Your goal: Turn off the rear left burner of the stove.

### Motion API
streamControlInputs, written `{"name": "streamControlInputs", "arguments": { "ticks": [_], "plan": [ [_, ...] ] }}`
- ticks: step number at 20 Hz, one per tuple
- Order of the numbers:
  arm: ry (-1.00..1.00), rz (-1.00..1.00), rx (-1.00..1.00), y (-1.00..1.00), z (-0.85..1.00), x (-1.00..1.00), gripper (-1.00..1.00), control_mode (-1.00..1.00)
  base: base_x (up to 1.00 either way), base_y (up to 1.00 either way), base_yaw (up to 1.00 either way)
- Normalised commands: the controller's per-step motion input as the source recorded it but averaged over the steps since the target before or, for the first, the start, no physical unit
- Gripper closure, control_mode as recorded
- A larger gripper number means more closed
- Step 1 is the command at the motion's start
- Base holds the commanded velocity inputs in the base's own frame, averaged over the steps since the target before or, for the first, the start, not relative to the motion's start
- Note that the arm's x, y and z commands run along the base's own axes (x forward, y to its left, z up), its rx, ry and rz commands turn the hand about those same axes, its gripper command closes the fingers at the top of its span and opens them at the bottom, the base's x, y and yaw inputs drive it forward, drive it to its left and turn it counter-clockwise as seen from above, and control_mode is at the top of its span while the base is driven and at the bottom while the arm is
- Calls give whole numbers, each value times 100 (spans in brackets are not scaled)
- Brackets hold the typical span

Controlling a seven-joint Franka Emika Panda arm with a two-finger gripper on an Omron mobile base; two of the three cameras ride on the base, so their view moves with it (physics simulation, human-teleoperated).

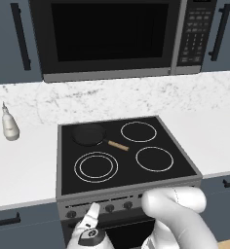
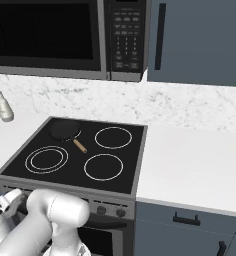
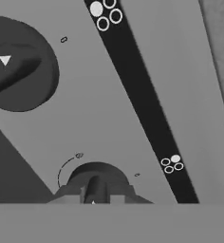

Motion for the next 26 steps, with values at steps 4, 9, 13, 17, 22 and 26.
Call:
{"name": "streamControlInputs", "arguments": {
  "ticks": [4, 9, 13, 17, 22, 26],
  "plan": [
    [6, -13, 45, -19, 29, 0, 100, -100, 0, 0, 0],
    [6, -15, 47, -22, 28, 0, 100, -100, 0, 0, 0],
    [5, -16, 47, -20, 23, 0, 100, -100, 0, 0, 0],
    [4, -18, 46, -16, 20, 0, 100, -100, 0, 0, 0],
    [2, -20, 41, -11, 12, 0, 100, -100, 0, 0, 0],
    [0, -24, 35, -5, 8, 3, 100, -100, 0, 0, 0]
  ]
}}
